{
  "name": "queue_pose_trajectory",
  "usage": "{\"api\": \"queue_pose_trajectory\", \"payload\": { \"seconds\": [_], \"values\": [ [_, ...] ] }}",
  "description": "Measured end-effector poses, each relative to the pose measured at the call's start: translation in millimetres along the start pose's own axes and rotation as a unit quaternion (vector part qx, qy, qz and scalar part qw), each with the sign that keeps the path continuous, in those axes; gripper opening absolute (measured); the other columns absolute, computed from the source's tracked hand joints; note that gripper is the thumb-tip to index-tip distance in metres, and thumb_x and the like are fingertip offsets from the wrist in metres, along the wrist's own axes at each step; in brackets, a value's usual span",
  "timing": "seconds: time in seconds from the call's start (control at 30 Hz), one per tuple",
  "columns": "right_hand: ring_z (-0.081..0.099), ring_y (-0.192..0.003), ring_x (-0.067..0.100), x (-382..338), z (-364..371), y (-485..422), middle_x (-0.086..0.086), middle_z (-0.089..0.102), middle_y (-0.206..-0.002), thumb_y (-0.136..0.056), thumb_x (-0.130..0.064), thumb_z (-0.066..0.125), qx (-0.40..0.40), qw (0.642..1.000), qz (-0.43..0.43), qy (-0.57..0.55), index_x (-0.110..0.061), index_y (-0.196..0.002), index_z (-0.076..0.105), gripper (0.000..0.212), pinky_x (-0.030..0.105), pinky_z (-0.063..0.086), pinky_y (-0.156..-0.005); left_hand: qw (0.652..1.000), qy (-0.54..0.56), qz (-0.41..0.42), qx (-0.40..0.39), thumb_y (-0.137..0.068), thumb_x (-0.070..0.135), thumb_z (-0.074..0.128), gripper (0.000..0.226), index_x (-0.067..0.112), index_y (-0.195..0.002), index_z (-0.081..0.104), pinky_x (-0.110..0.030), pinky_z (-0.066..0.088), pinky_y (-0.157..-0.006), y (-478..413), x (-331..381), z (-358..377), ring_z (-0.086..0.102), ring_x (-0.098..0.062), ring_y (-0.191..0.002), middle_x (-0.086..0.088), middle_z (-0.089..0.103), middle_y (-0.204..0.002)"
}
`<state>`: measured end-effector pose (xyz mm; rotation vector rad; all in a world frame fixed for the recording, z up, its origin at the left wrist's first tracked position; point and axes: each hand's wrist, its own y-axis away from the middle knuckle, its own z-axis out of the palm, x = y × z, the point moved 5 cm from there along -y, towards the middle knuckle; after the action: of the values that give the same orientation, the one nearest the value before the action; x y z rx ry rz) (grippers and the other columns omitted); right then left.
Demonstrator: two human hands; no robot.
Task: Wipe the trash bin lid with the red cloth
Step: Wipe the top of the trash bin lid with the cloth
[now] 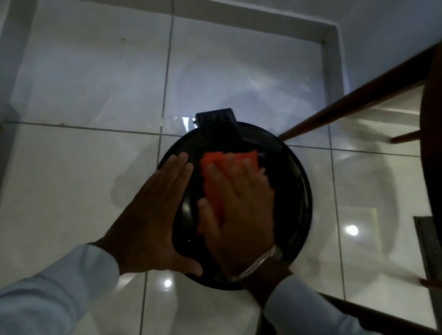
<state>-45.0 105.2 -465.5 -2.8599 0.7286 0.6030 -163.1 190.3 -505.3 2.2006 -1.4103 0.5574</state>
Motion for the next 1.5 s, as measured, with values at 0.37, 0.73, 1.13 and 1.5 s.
{"api": "queue_pose_trajectory", "payload": {
  "seconds": [0.37,0.73,1.13,1.5],
  "values": [
    [0.030,-0.144,0.033,61.2,-23.9,18.9,0.010,0.044,-0.150,-0.084,-0.036,0.049,0.064,0.992,0.092,-0.051,-0.017,-0.136,0.048,0.055,0.059,0.030,-0.113,1.000,0.001,-0.003,-0.030,-0.055,0.085,0.062,0.140,0.016,-0.154,-0.008,-0.034,0.007,-0.117,1.3,11.2,-12.6,-0.013,-0.017,-0.151,0.000,-0.014,-0.164],
    [0.030,-0.144,0.031,61.2,-23.7,10.5,0.008,0.048,-0.147,-0.083,-0.036,0.049,0.048,0.997,0.035,-0.048,-0.016,-0.136,0.052,0.057,0.057,0.028,-0.115,0.982,-0.177,0.061,0.034,-0.099,0.041,0.024,0.067,0.000,-0.152,0.018,-0.047,0.015,-0.120,-119.1,32.7,-32.5,0.015,-0.032,-0.150,-0.018,0.020,-0.161],
    [0.033,-0.143,0.036,-51.3,39.5,67.8,0.004,0.050,-0.146,-0.091,-0.030,0.048,-0.089,0.966,-0.227,0.084,-0.023,-0.135,0.051,0.044,0.058,0.006,-0.118,0.987,-0.126,0.099,0.004,-0.097,0.038,0.020,0.066,0.002,-0.152,0.019,-0.048,0.012,-0.122,-120.5,28.7,-27.5,0.012,-0.030,-0.151,-0.015,0.018,-0.162],
    [0.029,-0.145,0.036,-0.3,21.4,110.6,0.003,0.037,-0.155,-0.069,-0.024,0.081,-0.163,0.865,-0.413,0.232,-0.028,-0.141,0.041,0.083,0.068,0.015,-0.113,0.979,-0.163,0.119,-0.006,-0.099,0.040,0.022,0.067,0.002,-0.153,0.015,-0.049,0.012,-0.122,-118.9,29.1,-26.5,0.010,-0.031,-0.151,-0.016,0.016,-0.162]
  ]
}}
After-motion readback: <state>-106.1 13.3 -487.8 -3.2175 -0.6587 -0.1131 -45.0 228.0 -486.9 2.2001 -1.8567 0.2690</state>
